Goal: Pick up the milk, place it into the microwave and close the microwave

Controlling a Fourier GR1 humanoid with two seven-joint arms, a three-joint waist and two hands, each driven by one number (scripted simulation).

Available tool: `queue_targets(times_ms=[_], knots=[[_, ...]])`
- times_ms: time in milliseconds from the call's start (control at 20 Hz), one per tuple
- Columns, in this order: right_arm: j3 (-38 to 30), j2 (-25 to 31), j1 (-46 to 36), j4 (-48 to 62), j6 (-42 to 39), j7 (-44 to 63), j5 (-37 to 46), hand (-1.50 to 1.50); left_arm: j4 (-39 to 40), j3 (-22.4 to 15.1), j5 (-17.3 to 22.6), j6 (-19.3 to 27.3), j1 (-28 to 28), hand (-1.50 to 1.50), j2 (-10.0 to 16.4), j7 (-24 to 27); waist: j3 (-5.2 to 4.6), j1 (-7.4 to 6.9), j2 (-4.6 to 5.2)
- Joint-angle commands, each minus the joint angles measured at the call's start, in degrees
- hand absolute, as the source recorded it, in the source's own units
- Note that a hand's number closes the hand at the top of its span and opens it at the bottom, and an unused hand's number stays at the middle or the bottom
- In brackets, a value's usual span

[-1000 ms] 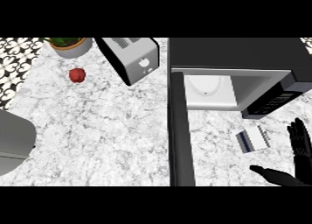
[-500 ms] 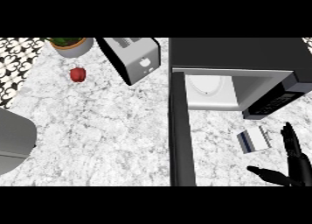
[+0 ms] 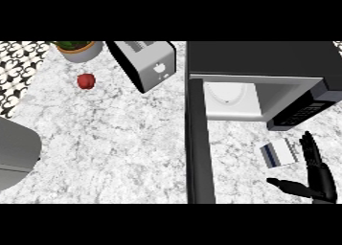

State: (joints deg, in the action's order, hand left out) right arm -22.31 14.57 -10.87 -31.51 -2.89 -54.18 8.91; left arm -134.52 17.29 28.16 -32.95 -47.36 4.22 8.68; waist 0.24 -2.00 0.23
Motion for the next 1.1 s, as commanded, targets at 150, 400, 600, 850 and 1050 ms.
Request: queue_targets(times_ms=[150, 400, 600, 850, 1050], knots=[[-1.6, -0.9, -4.2, 10.5, -2.4, -6.2, -1.2, 1.5, -7.4, -0.7, 8.1, -1.9, -4.1, -1.5, -0.2, -1.1, 0.06, -0.08, 0.09], [-0.1, 0.6, -8.1, 13.7, -4.5, -7.6, 0.6, 1.5, -7.9, -2.0, 5.9, -2.4, -5.4, -1.5, -2.5, 0.6, 0.06, -0.51, 0.1], [-0.2, 0.8, -10.1, 15.1, -3.0, -10.2, 1.0, 1.5, -4.6, 0.4, 8.1, -2.8, -3.7, -1.5, -0.1, 1.4, 0.11, -0.61, 0.31], [0.1, -1.1, -8.4, 16.0, -4.9, -13.5, 1.0, 1.5, -7.6, -0.6, 8.9, -2.7, -6.5, -1.5, -1.0, 0.7, 0.1, -0.33, 0.17], [1.4, -3.9, -8.1, 14.6, -5.2, -14.2, 1.4, 1.5, -4.1, 2.1, 11.2, -3.2, -5.2, -1.5, 1.5, 0.7, -0.06, 0.68, -0.06]])
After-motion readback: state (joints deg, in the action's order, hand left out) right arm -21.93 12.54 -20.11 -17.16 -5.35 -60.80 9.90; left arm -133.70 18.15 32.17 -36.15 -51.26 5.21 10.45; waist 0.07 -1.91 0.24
